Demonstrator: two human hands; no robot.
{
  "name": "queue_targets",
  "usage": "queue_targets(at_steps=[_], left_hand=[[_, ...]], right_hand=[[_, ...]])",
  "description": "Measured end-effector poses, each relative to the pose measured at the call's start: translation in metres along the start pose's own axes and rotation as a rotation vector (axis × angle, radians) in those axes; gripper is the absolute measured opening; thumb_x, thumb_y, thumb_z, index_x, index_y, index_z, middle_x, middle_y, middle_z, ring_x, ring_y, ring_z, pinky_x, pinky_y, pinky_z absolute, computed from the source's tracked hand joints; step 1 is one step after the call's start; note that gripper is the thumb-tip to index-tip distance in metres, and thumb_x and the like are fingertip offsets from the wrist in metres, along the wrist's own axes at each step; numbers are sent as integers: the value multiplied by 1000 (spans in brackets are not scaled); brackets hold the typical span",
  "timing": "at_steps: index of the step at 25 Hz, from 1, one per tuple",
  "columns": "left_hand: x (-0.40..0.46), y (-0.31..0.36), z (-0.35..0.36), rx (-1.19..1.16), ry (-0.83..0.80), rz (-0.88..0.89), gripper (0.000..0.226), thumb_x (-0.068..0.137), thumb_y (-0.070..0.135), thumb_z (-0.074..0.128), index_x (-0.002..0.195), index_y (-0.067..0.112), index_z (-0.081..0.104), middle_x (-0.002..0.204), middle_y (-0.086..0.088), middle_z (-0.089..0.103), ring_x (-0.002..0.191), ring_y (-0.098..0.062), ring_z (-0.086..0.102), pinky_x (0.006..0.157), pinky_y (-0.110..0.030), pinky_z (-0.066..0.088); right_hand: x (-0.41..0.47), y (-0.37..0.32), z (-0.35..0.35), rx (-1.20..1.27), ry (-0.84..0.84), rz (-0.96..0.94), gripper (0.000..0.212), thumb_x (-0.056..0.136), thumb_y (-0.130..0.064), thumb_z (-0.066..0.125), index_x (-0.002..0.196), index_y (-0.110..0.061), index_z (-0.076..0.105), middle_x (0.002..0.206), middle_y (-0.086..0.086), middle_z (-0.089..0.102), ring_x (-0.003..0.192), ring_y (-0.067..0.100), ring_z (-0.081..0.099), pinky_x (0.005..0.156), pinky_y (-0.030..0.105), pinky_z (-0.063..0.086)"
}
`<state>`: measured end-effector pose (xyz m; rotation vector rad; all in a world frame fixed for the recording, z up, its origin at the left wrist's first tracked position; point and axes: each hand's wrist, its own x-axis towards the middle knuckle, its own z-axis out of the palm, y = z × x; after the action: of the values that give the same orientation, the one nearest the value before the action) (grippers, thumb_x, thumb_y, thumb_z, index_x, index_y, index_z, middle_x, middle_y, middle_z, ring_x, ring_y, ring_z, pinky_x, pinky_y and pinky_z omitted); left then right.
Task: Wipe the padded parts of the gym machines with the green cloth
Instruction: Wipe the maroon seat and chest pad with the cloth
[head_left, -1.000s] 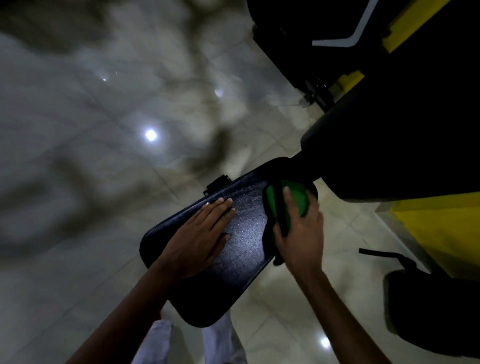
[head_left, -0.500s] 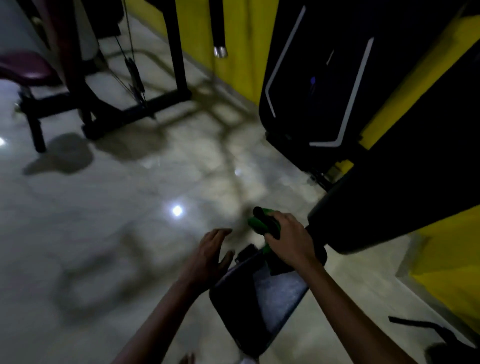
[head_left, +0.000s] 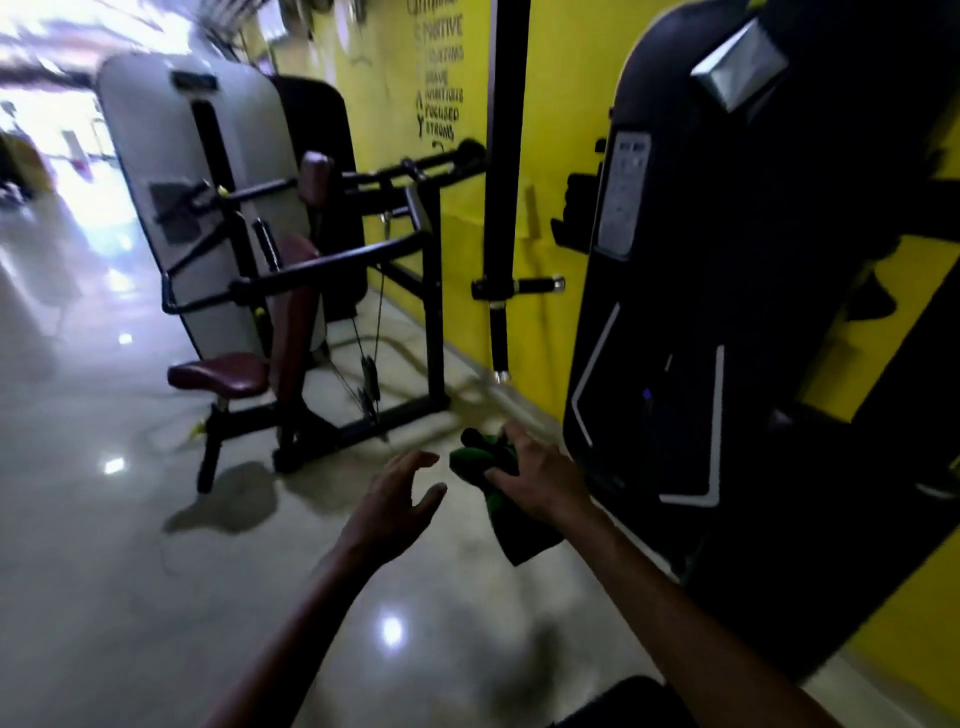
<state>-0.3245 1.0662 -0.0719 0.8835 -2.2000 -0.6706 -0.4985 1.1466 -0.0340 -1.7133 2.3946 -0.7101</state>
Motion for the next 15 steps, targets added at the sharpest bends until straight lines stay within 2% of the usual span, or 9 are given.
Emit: queue_targets(at_steps=[3, 4, 7, 9, 11, 12, 15], left_hand=[[18, 25, -32, 14, 49, 52, 58, 77, 50, 56, 115, 7, 63, 112, -5, 62, 105, -20, 60, 87, -33, 50], [23, 29, -40, 4, 81, 57, 58, 76, 51, 56, 113, 7, 64, 109, -6, 63, 103, -21, 61, 85, -36, 51], [30, 46, -62, 12, 152, 0, 37, 86, 23, 68, 117, 4, 62, 112, -10, 61, 106, -21, 58, 85, -38, 51], [31, 52, -74, 40, 155, -8, 44, 85, 30, 67, 120, 4, 60, 112, -9, 60, 104, -20, 58, 83, -35, 50], [30, 57, -87, 55, 148, -19, 57, 76, 45, 60, 117, 6, 62, 108, -6, 62, 99, -18, 59, 78, -28, 48], [29, 60, -93, 56, 159, -28, 58, 75, 47, 60, 115, 6, 62, 109, -5, 62, 99, -15, 58, 76, -23, 45], [25, 64, -110, 85, 236, -75, 37, 86, 22, 70, 116, 3, 62, 113, -7, 64, 100, -11, 56, 78, -14, 38]], right_hand=[[17, -16, -32, 5, 45, -69, 54, 88, -39, 59, 135, -20, 39, 126, 10, 57, 114, 31, 55, 78, 33, 45], [22, -20, -40, 1, 55, -87, 52, 88, -39, 59, 133, -20, 40, 124, 11, 57, 111, 30, 56, 76, 33, 44], [31, -31, -60, -2, 75, -144, 46, 87, -38, 60, 125, -19, 42, 116, 11, 59, 105, 30, 58, 69, 32, 41], [34, -39, -72, -10, 85, -172, 43, 87, -39, 60, 121, -19, 43, 114, 10, 60, 104, 30, 59, 70, 33, 43], [37, -47, -80, -6, 94, -197, 42, 87, -39, 60, 120, -18, 43, 114, 10, 60, 104, 30, 59, 72, 34, 45], [38, -52, -83, -4, 96, -213, 42, 87, -38, 60, 120, -18, 43, 114, 10, 60, 104, 29, 59, 72, 34, 44], [42, -70, -89, 29, 90, -267, 42, 87, -36, 61, 120, -16, 44, 114, 10, 60, 102, 29, 59, 71, 33, 45]])
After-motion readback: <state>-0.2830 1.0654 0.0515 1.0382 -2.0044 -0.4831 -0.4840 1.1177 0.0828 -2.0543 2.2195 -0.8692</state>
